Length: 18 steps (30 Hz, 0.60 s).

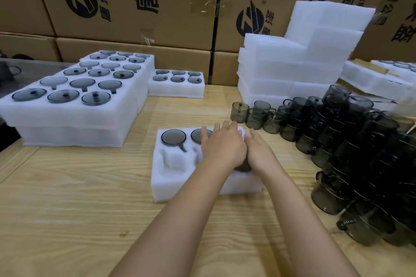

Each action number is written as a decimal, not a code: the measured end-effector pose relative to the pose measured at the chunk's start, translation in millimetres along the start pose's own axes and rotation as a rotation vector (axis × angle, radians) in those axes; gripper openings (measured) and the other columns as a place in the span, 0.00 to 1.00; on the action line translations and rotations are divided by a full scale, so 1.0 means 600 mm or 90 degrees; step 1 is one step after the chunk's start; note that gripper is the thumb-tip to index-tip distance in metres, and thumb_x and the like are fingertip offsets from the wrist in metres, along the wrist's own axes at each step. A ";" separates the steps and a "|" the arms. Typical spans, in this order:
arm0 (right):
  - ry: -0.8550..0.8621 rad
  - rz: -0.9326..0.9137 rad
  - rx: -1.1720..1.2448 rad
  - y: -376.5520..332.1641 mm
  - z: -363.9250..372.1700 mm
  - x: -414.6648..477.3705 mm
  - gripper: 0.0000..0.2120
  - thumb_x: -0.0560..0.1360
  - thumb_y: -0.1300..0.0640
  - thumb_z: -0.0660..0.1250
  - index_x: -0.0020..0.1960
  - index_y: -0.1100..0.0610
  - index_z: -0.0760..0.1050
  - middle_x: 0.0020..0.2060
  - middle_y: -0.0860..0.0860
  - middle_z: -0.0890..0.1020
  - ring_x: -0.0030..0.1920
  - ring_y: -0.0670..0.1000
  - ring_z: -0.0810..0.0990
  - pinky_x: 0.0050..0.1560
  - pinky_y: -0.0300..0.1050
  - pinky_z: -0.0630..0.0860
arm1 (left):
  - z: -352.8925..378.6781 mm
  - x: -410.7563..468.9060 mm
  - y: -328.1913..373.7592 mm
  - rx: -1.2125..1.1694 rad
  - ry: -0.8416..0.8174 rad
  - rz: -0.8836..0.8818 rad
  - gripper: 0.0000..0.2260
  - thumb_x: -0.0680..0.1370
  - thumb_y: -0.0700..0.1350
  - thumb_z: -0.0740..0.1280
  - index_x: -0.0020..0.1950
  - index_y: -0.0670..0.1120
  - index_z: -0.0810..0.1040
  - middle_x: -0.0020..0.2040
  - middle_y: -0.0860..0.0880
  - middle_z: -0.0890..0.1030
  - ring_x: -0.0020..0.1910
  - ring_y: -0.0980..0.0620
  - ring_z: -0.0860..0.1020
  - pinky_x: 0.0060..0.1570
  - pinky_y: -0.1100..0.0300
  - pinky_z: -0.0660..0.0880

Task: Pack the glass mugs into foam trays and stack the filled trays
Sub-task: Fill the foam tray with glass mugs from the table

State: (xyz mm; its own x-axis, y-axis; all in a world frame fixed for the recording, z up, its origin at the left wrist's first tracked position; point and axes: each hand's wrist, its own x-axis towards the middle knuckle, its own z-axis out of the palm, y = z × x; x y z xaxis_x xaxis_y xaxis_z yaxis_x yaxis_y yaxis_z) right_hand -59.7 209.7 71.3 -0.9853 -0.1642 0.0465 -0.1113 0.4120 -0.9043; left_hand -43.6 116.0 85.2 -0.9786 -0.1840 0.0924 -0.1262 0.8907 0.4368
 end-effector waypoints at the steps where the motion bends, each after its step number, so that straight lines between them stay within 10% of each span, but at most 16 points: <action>1: -0.021 0.017 -0.049 0.007 0.002 0.002 0.21 0.83 0.51 0.48 0.73 0.57 0.62 0.66 0.49 0.71 0.68 0.50 0.66 0.67 0.43 0.60 | 0.003 0.000 -0.002 0.029 -0.022 -0.002 0.21 0.83 0.49 0.45 0.76 0.48 0.57 0.78 0.49 0.57 0.77 0.48 0.49 0.73 0.42 0.40; 9: -0.100 0.079 -0.398 0.021 -0.003 0.010 0.26 0.81 0.42 0.40 0.77 0.47 0.44 0.71 0.58 0.68 0.70 0.60 0.65 0.70 0.64 0.53 | 0.013 -0.001 -0.009 0.192 -0.077 -0.031 0.23 0.83 0.53 0.42 0.78 0.56 0.43 0.79 0.43 0.41 0.76 0.44 0.34 0.66 0.37 0.27; 18: -0.148 0.053 -0.305 0.006 -0.008 0.021 0.25 0.83 0.50 0.46 0.77 0.58 0.45 0.71 0.62 0.65 0.69 0.60 0.66 0.60 0.46 0.64 | 0.018 -0.007 -0.017 0.101 -0.005 -0.008 0.22 0.83 0.50 0.43 0.78 0.52 0.49 0.79 0.45 0.48 0.78 0.48 0.42 0.69 0.39 0.30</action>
State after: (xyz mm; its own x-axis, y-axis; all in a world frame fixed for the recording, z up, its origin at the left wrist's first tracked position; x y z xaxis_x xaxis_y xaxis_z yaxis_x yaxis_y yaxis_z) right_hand -73.2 213.3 70.7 -0.9447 -0.2849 -0.1621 -0.1338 0.7865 -0.6029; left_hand -40.1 112.1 70.4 -0.9779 -0.1928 0.0810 -0.1618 0.9428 0.2914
